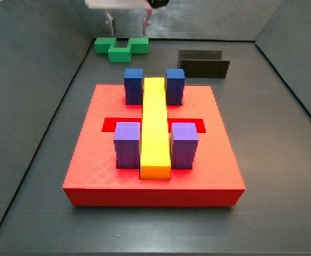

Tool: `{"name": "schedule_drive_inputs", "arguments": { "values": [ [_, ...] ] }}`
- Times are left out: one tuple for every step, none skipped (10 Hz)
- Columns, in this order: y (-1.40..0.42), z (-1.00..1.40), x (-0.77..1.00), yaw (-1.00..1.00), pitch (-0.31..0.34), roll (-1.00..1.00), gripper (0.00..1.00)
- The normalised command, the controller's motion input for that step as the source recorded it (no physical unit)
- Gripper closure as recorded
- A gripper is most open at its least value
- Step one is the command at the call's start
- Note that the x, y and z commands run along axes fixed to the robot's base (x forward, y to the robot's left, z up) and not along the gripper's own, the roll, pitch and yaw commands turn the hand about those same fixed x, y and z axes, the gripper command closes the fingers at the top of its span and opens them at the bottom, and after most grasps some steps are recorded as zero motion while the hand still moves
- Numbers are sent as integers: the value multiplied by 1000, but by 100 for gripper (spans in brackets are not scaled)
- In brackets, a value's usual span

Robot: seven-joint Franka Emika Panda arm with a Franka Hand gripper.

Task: Pick up the green object. Move up. Place the green object on the fixture. Regrasp the green object. Move to above the board. Insert the green object.
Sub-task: Pick up the green object.

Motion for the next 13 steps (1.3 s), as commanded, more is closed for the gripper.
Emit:
{"name": "schedule_drive_inputs", "arguments": {
  "values": [
    [-60,-449,-171,0,-247,-33,0],
    [-220,-323,-440,11,-290,0,0],
    [-331,-114,-534,0,-293,23,0],
    [-237,-77,-400,23,-229,7,0],
    [-151,-66,-229,57,-107,17,0],
    [-83,-83,-109,63,-44,4,0],
    [-6,-169,-46,54,-40,0,0],
    [0,-194,0,60,-66,0,0],
    [191,-97,131,126,-83,-24,0],
    [289,-11,214,186,-67,-47,0],
    [229,-11,91,163,-56,-54,0],
    [46,-80,0,97,-46,-21,0],
    [0,-174,0,46,-33,0,0]
  ]
}}
